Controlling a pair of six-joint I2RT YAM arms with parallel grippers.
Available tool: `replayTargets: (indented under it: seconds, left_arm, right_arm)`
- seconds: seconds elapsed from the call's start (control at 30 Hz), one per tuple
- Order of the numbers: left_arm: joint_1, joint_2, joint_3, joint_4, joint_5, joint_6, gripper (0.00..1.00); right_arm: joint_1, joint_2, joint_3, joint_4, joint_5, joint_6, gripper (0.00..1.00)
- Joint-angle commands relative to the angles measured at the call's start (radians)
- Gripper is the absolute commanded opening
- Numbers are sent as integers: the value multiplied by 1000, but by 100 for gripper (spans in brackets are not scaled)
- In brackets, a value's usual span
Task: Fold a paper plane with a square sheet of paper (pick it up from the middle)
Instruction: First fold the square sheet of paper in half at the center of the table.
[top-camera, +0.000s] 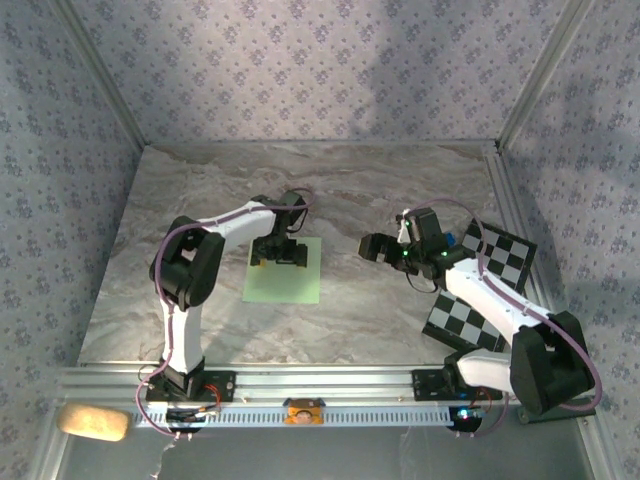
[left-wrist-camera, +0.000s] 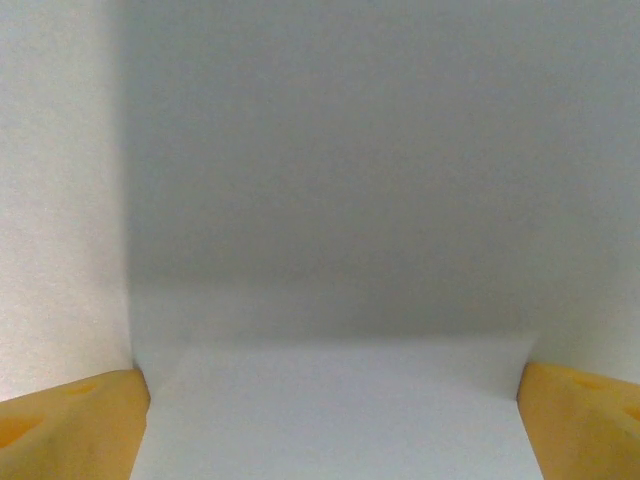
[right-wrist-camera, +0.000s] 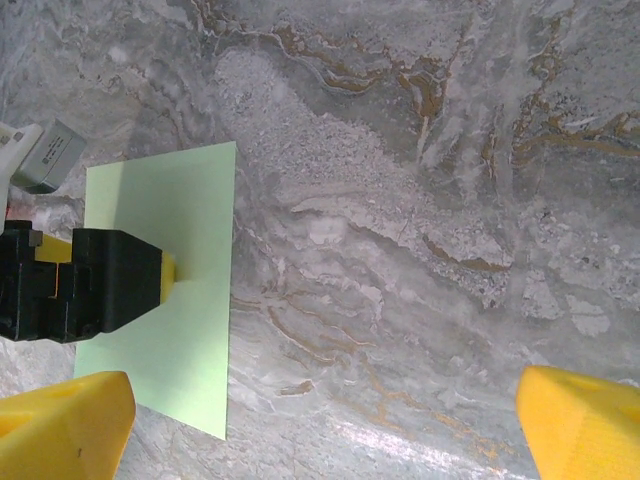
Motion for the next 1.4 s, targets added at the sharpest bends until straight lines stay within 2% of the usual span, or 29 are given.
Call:
replayTargets:
  seconds: [0.0, 0.63, 1.13, 1.37]
  left_arm:
    - [-12, 37, -9, -12, -10, -19, 94]
    - [-30, 57, -19, -37, -30, -40, 94]
    - [-36, 39, -18, -27, -14, -41, 94]
    - [-36, 49, 3, -43, -41, -37, 95]
  right_arm:
    - [3, 1, 6, -28, 20, -11, 100]
    - [-56, -4, -19, -25, 5, -50, 100]
    - [-53, 17, -21, 0, -23, -25, 100]
    - [-49, 18, -18, 1, -19, -21, 100]
